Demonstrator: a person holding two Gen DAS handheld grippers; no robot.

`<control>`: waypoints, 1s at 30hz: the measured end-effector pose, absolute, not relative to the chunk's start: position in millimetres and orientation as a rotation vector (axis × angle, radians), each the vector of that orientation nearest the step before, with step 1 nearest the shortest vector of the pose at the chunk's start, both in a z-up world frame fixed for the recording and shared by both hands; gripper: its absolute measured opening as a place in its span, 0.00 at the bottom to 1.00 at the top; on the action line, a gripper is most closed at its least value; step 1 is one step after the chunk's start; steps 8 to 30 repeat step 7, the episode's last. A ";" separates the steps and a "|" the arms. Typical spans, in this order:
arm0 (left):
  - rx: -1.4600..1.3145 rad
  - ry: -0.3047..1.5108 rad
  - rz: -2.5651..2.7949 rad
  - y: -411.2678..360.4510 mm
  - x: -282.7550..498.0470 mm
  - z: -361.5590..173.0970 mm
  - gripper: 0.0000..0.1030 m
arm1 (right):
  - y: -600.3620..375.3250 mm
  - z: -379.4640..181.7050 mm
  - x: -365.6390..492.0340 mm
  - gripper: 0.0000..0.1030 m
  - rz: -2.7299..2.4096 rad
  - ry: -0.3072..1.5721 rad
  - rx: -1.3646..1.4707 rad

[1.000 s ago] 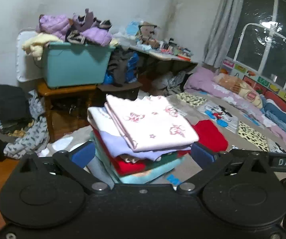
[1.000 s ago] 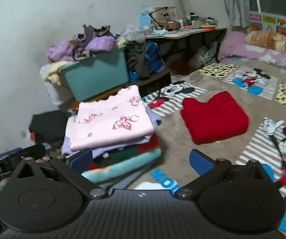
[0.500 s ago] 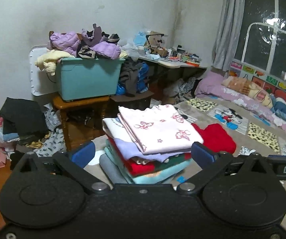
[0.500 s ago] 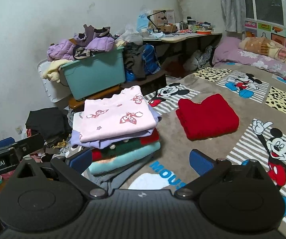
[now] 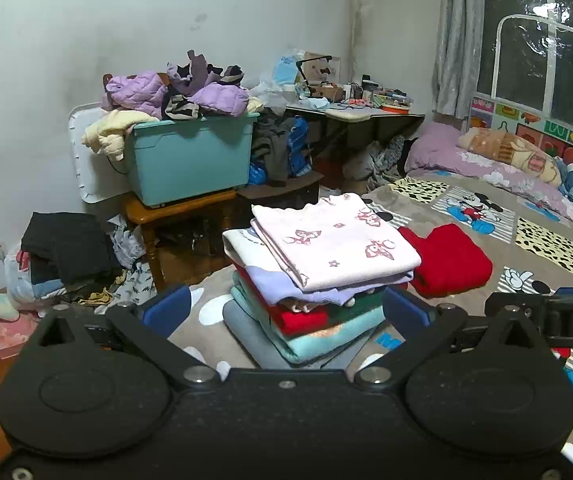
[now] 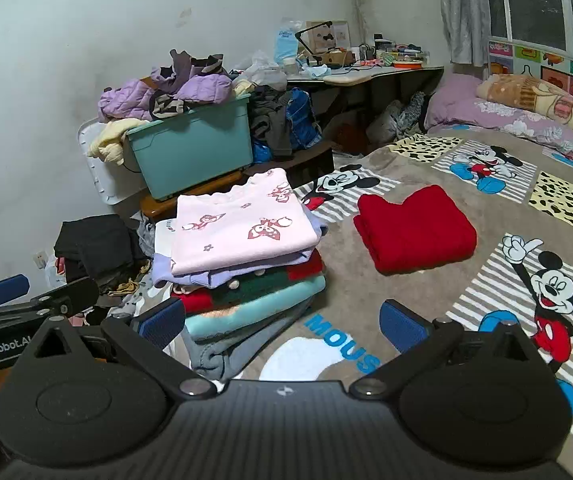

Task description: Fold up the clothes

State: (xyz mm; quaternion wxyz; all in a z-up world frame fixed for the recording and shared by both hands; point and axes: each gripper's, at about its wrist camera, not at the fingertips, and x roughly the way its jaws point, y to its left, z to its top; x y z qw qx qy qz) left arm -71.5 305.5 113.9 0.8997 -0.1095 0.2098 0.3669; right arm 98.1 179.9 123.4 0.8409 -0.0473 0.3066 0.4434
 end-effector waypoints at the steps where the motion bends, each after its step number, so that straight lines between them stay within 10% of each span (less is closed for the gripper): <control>1: -0.237 0.433 0.753 305.9 -72.4 113.5 1.00 | 179.4 123.9 97.6 1.00 0.938 0.647 -0.100; 30: -0.235 0.418 0.767 303.6 -75.1 112.0 1.00 | 177.5 125.1 96.0 1.00 0.942 0.646 -0.094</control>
